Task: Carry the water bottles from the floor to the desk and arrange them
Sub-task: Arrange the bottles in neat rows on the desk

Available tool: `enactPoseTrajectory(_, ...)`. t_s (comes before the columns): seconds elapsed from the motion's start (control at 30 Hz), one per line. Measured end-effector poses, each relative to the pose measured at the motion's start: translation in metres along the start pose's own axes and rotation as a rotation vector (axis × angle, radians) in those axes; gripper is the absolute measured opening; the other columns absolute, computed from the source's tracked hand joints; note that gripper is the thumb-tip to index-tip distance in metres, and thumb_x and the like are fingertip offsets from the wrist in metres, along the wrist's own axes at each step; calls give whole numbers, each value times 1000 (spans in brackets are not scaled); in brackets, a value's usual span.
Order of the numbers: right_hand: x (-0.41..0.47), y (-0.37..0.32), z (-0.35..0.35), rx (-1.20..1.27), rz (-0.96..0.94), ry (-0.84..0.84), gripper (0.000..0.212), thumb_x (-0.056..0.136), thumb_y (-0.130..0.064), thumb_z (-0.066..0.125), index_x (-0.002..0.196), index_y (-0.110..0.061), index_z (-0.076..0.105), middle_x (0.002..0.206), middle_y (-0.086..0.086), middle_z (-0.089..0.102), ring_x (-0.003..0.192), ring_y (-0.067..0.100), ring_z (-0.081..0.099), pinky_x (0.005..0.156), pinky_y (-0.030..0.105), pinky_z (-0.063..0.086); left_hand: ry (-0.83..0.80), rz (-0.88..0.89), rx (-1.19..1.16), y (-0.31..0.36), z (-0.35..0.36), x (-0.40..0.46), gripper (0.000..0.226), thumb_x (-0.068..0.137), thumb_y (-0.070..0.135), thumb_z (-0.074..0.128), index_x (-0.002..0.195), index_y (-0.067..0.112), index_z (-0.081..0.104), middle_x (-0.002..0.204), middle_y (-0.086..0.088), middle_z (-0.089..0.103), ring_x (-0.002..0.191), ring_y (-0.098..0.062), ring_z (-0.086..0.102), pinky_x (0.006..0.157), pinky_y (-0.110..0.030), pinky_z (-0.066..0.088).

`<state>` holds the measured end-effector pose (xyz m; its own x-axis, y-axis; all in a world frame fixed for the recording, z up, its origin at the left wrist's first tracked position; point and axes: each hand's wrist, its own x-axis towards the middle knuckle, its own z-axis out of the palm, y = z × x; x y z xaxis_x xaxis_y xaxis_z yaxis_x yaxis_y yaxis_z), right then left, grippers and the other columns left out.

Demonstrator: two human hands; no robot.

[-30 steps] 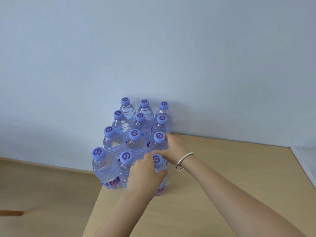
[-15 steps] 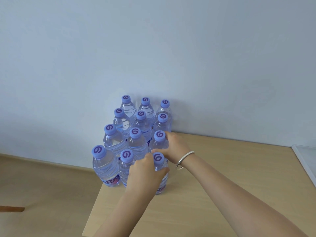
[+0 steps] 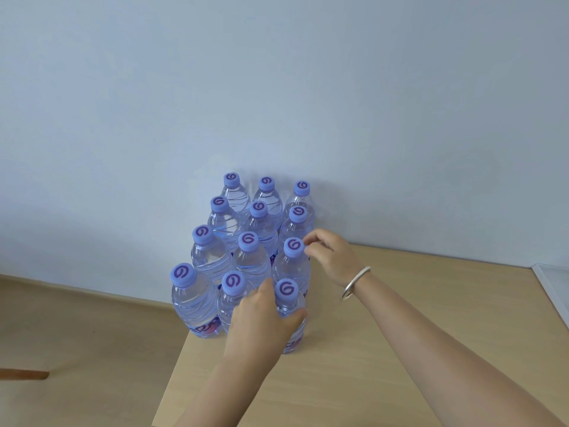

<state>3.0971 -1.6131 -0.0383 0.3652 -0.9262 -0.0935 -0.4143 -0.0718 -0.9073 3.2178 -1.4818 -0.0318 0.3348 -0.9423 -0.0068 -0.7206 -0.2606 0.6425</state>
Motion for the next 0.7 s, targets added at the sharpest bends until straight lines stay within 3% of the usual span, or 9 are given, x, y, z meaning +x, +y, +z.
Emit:
enactPoseTrajectory(0.1,12,-1,1,78,0,155,12,79,-22,60,91,-18,57,96,3,58,77,10,52,68,19,40,19,26,1,5,-9,0,41,75,47,68,101,20,51,93,4,60,91,-21,53,66,-23,28)
enactPoseTrajectory(0.17,24,0,5,13,28,205,27,81,-20,65,106,-18,53,108,1,53,88,12,54,77,22,43,19,47,-31,9,-14,1,37,74,46,69,98,23,52,91,7,60,91,-22,54,62,-19,27)
enactPoseTrajectory(0.23,34,-1,9,-3,37,138,44,79,-22,70,118,-16,49,113,0,52,100,16,54,87,29,44,10,69,-41,14,-18,5,33,74,46,68,95,27,51,88,10,59,89,-22,53,60,-16,27)
enactPoseTrajectory(0.33,43,-4,15,28,37,31,45,75,-23,74,115,-18,54,111,-1,62,100,17,58,88,31,47,-31,51,7,19,-17,9,69,78,47,65,135,18,42,126,2,56,119,-19,48,82,-18,32)
enactPoseTrajectory(0.47,50,-6,16,-58,62,47,45,74,-26,73,115,-20,55,105,-1,62,95,17,57,83,28,44,-102,20,8,24,-16,8,64,81,47,62,134,18,41,119,1,59,113,-19,52,90,-26,41)
enactPoseTrajectory(0.57,49,-5,12,-25,28,-3,44,75,-24,74,114,-23,53,105,-4,61,94,13,56,83,26,43,-107,23,-24,27,-26,-3,72,81,50,61,142,24,34,135,8,51,123,-13,46,97,-23,38)
enactPoseTrajectory(0.6,48,-3,11,-1,22,-32,42,76,-22,73,112,-25,53,106,-4,61,95,13,57,84,26,44,-92,49,-95,28,-36,-9,68,77,53,63,138,36,39,130,16,53,119,-7,49,96,-23,39)
enactPoseTrajectory(0.67,49,2,6,50,50,-27,35,79,-16,67,111,-22,54,109,-2,60,98,15,56,85,28,43,-56,111,-362,23,-67,-16,45,66,58,72,106,62,54,102,33,61,97,8,58,84,-18,47)
enactPoseTrajectory(0.7,51,5,3,78,83,29,32,81,-13,63,111,-18,56,111,1,59,98,17,55,83,28,42,-7,119,-487,15,-86,-13,37,63,54,78,94,64,59,96,33,65,88,10,62,77,-14,50)
